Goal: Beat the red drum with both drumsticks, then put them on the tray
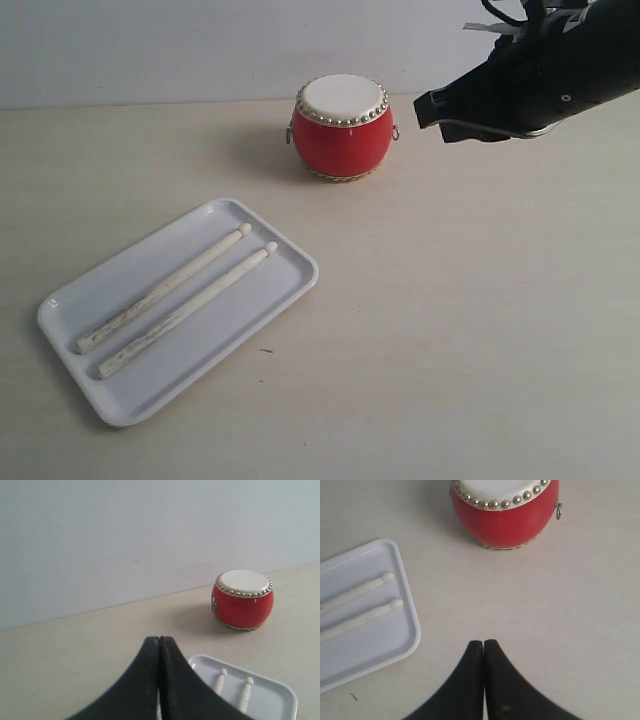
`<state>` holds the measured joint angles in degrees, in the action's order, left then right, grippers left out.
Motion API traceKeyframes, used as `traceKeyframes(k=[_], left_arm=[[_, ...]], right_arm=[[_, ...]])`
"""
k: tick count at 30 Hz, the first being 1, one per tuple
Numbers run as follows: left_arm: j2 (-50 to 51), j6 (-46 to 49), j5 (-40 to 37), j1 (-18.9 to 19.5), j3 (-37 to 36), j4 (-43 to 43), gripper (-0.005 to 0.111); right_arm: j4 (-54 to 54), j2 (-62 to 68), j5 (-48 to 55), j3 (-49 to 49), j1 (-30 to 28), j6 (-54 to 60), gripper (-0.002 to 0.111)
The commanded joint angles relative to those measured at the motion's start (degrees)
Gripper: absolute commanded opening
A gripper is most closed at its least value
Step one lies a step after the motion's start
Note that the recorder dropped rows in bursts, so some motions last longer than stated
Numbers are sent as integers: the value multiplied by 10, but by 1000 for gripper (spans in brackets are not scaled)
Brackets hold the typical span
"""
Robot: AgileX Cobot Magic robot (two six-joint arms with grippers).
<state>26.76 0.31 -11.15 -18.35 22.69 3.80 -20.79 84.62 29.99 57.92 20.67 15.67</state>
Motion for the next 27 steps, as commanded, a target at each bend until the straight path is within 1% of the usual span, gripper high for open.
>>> traceKeyframes(k=[1,11,17,21,27], left_arm=[[-3,-3,-1,1,-1,0,0],[-3,-3,-1,1,-1,0,0],[-3,-3,-1,1,-1,0,0],[-3,-3,-1,1,-1,0,0],[-3,-3,-1,1,-1,0,0]], right_arm=[[-2,-1,-1,-1,-4,5,0],[3,-1,-2,-1,-4,7,0],[6,-6,-48,-13,-4,6,0],[2,-43,-115,-56,-4,6,0],[4,-162,-190,-163,-4,7,0]])
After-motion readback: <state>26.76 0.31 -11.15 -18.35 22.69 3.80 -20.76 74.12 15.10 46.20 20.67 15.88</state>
